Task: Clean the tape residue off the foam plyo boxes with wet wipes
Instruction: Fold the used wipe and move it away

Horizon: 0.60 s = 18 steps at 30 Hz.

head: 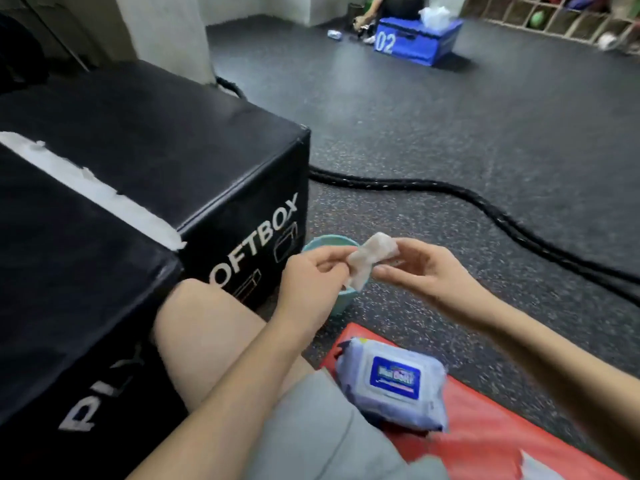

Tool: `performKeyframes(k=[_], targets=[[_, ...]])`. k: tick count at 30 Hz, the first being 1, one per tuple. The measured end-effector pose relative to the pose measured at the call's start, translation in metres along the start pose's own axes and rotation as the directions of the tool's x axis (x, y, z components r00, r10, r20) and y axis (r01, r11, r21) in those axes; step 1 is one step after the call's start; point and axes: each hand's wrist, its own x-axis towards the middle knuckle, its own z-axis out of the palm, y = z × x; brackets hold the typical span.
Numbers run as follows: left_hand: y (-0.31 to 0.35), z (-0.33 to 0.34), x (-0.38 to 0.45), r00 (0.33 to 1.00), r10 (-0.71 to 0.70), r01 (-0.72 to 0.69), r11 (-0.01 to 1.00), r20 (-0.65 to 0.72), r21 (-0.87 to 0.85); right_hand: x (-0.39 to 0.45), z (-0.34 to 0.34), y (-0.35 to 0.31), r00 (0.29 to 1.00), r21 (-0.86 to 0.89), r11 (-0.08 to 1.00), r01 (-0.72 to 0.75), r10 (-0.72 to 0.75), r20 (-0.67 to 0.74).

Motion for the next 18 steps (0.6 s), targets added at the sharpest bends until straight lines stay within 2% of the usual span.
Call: performKeyframes(k=[3,5,9,11,12,16,18], targets=[[-0.010,0.055,-0.005,0.974,-0.066,0.059,0.997,0.216,0.041,-0.055,-0.023,0.029,0.964,0.054,0.997,-0.064,0.075,-0.254],[-0.024,0.087,-0.009,0.922,-0.128,0.081,0.987,0.365,0.141,-0.091,-0.033,0.051,0.917,0.031,0.990,-0.138,0.140,-0.373],[-0.060,0.149,-0.024,0.753,-0.239,-0.029,0.918,0.612,0.395,-0.160,-0.047,0.096,0.840,-0.022,0.944,-0.328,0.281,-0.464],[-0.074,0.174,-0.037,0.687,-0.303,-0.071,0.876,0.660,0.477,-0.187,-0.050,0.113,0.807,-0.080,0.899,-0.430,0.343,-0.480],[-0.080,0.186,-0.043,0.677,-0.323,-0.098,0.851,0.661,0.516,-0.199,-0.052,0.121,0.790,-0.101,0.877,-0.469,0.365,-0.493],[-0.110,0.215,-0.060,0.737,-0.301,-0.214,0.745,0.605,0.631,-0.237,-0.052,0.152,0.699,-0.188,0.768,-0.612,0.414,-0.583],[-0.124,0.221,-0.064,0.756,-0.328,-0.192,0.716,0.567,0.671,-0.257,-0.050,0.172,0.611,-0.249,0.633,-0.733,0.454,-0.648]])
